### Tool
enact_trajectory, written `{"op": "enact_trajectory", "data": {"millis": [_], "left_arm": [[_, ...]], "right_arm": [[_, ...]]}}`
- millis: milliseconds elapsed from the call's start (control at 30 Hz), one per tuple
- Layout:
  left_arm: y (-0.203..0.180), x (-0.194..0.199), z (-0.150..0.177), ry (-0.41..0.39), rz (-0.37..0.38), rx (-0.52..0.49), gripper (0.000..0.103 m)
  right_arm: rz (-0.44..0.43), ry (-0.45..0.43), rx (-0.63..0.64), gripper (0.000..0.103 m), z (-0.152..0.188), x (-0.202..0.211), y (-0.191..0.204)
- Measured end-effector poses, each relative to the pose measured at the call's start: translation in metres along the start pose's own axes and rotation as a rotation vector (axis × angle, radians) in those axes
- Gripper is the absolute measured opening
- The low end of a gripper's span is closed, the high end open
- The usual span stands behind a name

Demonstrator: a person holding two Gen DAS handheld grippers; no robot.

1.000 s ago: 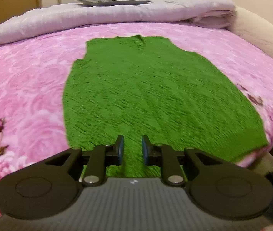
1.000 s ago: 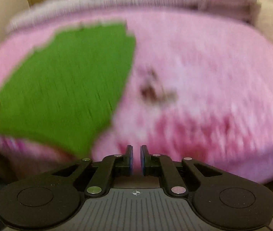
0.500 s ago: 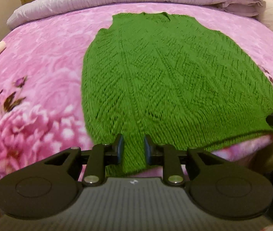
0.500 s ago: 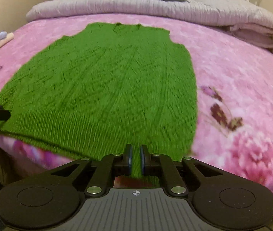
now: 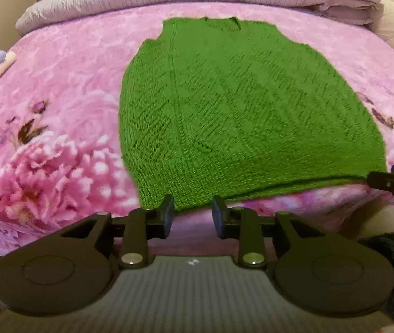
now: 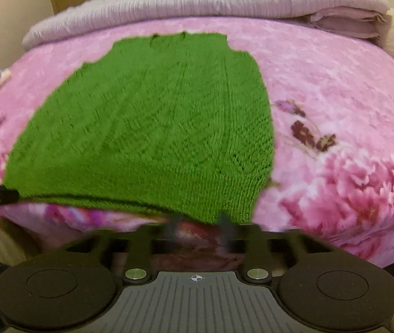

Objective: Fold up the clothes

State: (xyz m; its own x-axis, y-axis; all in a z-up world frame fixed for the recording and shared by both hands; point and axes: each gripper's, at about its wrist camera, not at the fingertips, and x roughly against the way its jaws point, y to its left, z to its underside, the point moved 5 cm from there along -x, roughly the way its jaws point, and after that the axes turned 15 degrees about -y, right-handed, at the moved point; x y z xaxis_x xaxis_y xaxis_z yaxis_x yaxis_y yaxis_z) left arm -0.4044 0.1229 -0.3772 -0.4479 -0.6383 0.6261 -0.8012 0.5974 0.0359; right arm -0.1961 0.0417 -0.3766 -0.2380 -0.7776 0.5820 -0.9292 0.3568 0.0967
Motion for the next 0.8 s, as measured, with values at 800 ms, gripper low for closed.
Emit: {"op": "enact_trajectory", "data": {"millis": [800], "left_arm": [[-0.009, 0.024, 0.001, -0.019, 0.013, 0.004, 0.036]], "right_arm": [[-0.046, -0.063, -0.073, 0.068, -0.011, 0.036, 0.004]]}}
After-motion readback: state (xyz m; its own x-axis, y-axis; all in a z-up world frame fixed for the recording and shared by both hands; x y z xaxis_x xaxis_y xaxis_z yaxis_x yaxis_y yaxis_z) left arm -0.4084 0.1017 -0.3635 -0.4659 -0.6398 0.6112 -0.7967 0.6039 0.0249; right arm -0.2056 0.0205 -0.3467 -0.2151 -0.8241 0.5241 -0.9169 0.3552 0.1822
